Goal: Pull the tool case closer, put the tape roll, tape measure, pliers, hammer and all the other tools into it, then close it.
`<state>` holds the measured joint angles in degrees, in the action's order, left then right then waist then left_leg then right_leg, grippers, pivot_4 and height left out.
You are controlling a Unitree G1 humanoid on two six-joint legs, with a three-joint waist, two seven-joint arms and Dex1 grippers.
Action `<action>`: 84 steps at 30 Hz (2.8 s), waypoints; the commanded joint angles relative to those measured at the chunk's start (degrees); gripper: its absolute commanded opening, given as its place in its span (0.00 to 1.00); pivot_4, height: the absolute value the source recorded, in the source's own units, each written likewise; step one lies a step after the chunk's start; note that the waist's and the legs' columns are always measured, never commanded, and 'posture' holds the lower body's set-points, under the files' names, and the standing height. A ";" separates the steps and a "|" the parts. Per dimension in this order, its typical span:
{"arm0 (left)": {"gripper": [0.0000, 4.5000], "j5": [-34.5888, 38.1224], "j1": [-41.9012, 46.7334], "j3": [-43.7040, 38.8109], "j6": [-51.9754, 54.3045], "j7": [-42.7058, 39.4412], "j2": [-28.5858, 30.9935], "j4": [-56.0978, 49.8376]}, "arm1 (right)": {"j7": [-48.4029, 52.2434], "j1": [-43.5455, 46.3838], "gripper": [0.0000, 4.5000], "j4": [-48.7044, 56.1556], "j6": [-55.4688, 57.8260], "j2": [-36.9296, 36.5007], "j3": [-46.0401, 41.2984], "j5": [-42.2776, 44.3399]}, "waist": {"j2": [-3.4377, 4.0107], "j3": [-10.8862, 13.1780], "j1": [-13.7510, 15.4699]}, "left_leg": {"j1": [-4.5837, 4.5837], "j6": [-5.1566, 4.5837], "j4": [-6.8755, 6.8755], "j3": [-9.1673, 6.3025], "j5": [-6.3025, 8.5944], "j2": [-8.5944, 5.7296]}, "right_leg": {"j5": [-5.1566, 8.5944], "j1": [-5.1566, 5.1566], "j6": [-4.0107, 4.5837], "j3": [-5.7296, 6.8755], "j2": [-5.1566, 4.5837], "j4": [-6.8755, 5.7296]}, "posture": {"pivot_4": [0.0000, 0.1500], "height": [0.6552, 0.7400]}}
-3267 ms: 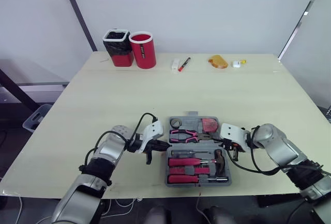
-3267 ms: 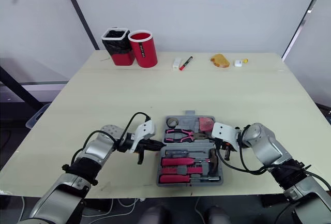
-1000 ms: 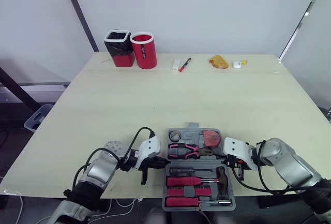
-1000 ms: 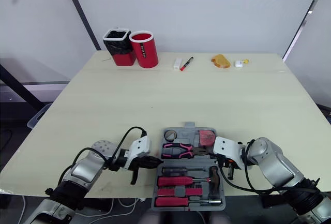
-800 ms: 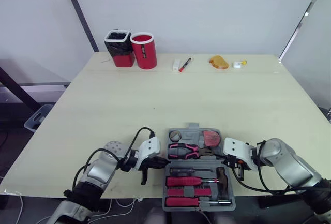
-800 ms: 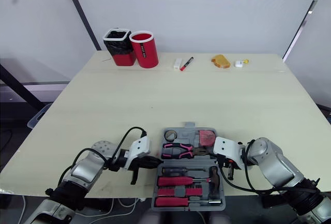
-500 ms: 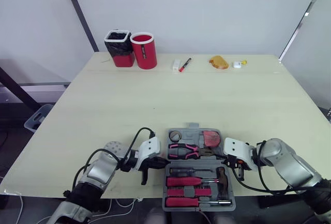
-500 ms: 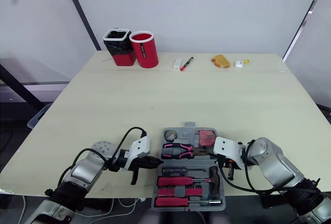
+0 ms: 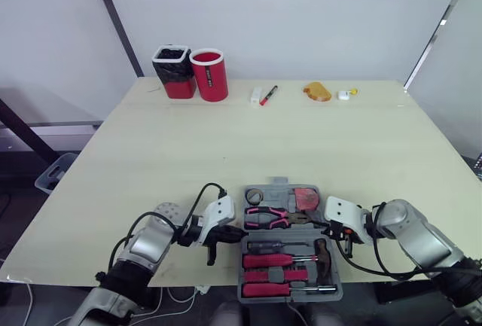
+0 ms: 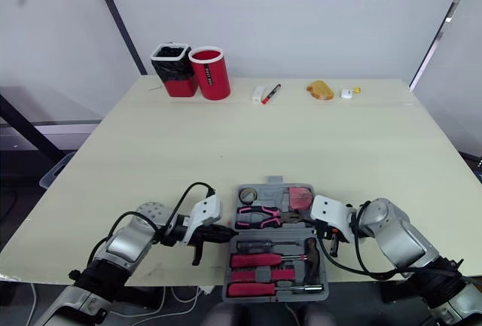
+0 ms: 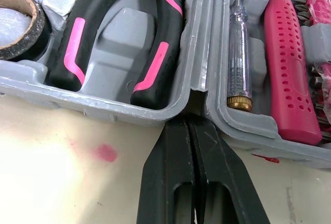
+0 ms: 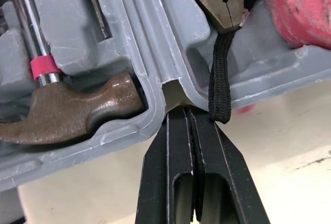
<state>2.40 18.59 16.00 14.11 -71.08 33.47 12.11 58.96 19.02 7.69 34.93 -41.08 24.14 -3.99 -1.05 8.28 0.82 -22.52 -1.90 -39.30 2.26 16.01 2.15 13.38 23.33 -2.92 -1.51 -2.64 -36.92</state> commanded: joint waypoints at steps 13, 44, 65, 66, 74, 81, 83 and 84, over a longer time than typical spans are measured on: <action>0.01 -2.70 4.95 1.26 -4.71 3.45 -1.77 10.63 | -1.74 1.54 0.00 -0.49 -1.78 1.71 -0.98 0.09 | 0.03 -0.04 -0.02 | 0.04 -0.03 -0.02 -0.01 -0.04 0.00 | -0.04 -0.02 0.01 0.00 0.00 -0.07 | 1.00 1.00; 0.01 -2.87 4.90 1.29 -6.41 4.66 -1.85 12.67 | -4.04 2.83 0.00 -3.88 -5.27 2.92 -1.61 -0.56 | 0.08 -0.19 -0.15 | 0.10 -0.04 -0.02 0.03 -0.04 0.02 | -0.06 -0.02 0.04 -0.02 0.00 -0.10 | 1.00 1.00; 0.01 -3.26 5.86 0.98 -8.19 6.42 -2.07 15.59 | -4.94 2.22 0.00 -4.56 -6.43 3.13 -2.57 -0.90 | 0.10 -0.20 -0.09 | 0.10 -0.04 -0.01 0.03 -0.04 0.04 | -0.07 -0.01 0.06 -0.02 0.00 -0.10 | 1.00 1.00; 0.01 -2.83 5.37 0.64 -8.30 6.17 -1.82 15.03 | -4.90 1.75 0.00 -4.10 -6.28 2.79 -3.06 -0.62 | 0.10 -0.20 -0.08 | 0.10 -0.04 -0.01 0.03 -0.04 0.04 | -0.07 -0.01 0.06 -0.02 0.00 -0.10 | 1.00 1.00; 0.01 8.53 -4.41 -10.19 -7.89 4.38 1.36 4.76 | -6.27 -11.34 0.00 4.16 -8.02 0.30 -19.29 8.90 | 0.09 -0.18 -0.51 | -0.20 -0.04 0.13 -0.21 -0.03 0.08 | -0.08 0.21 0.09 -0.03 -0.02 0.00 | 1.00 1.00; 0.45 19.80 -16.41 -21.83 -4.15 1.44 6.34 -3.78 | -4.60 -29.20 0.34 11.26 -12.75 -1.82 -36.90 17.58 | 0.11 -0.09 -0.53 | -0.22 -0.04 0.45 -0.33 -0.02 0.16 | -0.05 0.26 0.07 0.05 -0.12 0.18 | 1.00 1.00; 0.66 22.79 -19.63 -26.25 -3.06 0.89 7.97 -4.44 | -3.60 -34.90 0.56 13.88 -12.62 -1.60 -43.38 21.03 | 0.11 -0.08 -0.30 | -0.20 -0.04 0.45 -0.30 -0.02 0.16 | -0.03 0.25 0.07 0.02 -0.19 0.19 | 1.00 1.00; 0.76 23.95 -21.13 -28.34 -2.43 0.80 8.87 -4.69 | -2.74 -37.85 0.67 14.86 -12.78 -1.68 -46.67 22.42 | 0.06 -0.05 -0.24 | -0.16 -0.04 0.45 -0.29 -0.02 0.17 | -0.03 0.22 0.07 0.02 -0.20 0.19 | 1.00 1.00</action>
<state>23.50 -1.67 -8.40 11.07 -69.72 40.98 9.40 55.07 -17.21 19.78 23.14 -42.20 -17.04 15.64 -0.99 8.24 0.58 -22.67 -1.94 -38.86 1.97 16.00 2.34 13.36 23.55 -2.87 -1.49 -2.84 -36.73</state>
